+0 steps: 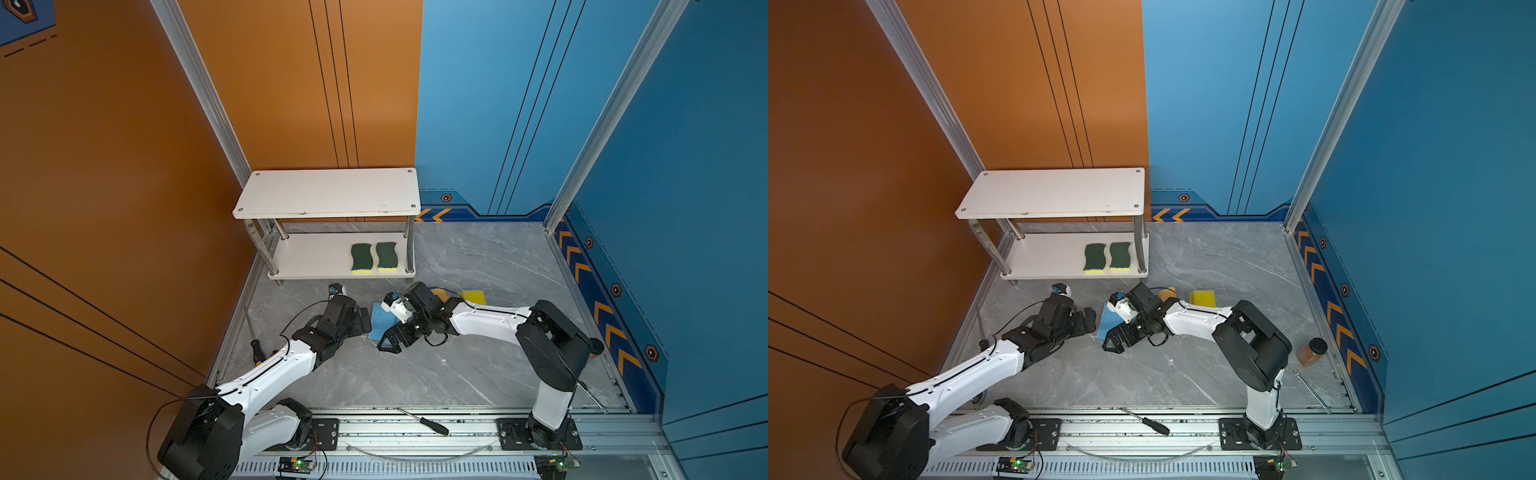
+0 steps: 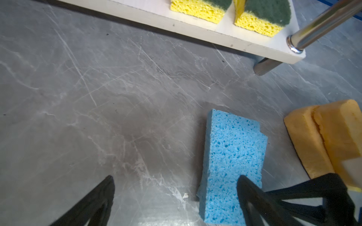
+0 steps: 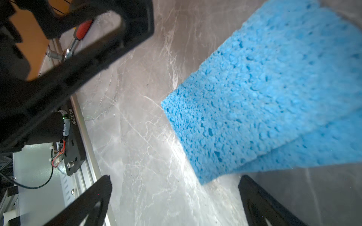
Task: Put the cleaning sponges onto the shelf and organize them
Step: 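Lower the left gripper onto the top blue sponge and close on it, then lift the blue sponge with the left gripper while the right gripper draws back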
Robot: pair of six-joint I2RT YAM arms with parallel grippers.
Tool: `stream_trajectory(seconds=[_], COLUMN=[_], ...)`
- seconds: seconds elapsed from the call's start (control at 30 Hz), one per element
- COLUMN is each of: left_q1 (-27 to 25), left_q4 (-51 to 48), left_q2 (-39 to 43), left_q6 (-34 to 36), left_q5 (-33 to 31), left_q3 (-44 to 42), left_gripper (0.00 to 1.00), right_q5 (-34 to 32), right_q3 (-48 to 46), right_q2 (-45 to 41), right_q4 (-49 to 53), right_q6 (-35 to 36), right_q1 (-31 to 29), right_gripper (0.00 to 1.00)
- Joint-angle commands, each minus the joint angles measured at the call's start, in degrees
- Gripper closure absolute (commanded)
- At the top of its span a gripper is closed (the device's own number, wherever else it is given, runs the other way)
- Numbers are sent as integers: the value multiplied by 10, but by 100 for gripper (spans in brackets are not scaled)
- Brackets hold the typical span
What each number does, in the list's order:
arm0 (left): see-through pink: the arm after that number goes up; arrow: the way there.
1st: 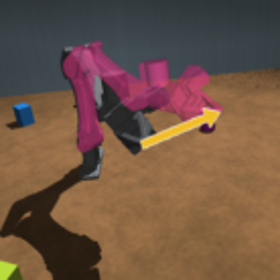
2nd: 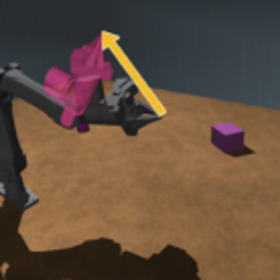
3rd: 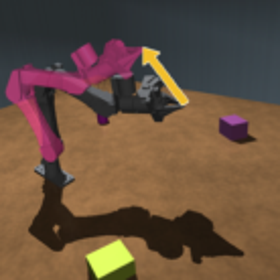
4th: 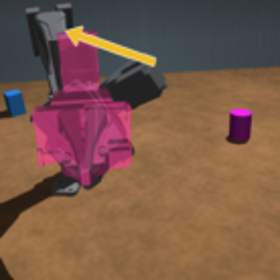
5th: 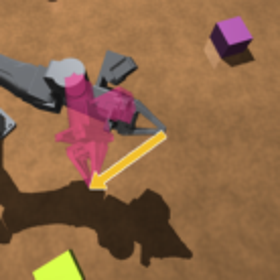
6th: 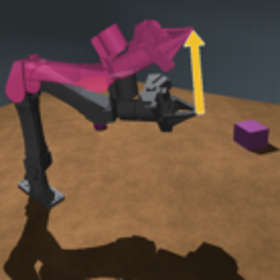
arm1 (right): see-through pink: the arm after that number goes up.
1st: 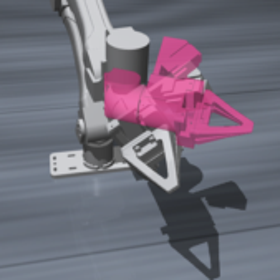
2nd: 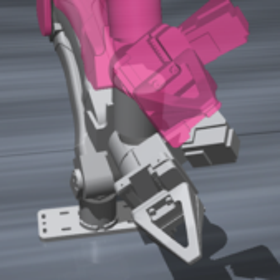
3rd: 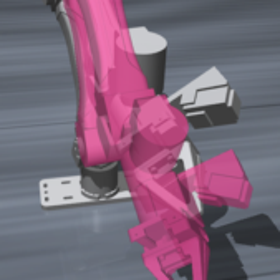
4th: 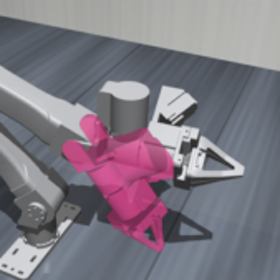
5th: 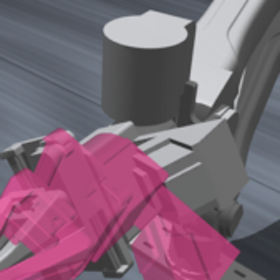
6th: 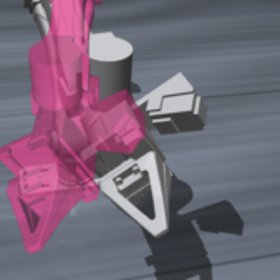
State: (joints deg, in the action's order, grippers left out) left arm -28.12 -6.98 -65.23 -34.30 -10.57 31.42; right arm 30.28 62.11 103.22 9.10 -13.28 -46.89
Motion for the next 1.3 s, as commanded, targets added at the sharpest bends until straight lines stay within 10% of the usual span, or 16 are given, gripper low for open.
stream_trajectory(seconds=[0.0, 1.27], left_q1=[-3, -165], left_q4=[9, 48], left_q2=[-20, -190], left_q6=[21, -13], left_q5=[46, -75], left_q3=[24, 77], left_gripper=[2, 1], right_q5=[7, 24], right_q3=[-21, -80], right_q2=[-62, -186], right_q4=[18, 12], right_q6=[11, -4], right_q1=[26, 163], right_gripper=[0, 0])
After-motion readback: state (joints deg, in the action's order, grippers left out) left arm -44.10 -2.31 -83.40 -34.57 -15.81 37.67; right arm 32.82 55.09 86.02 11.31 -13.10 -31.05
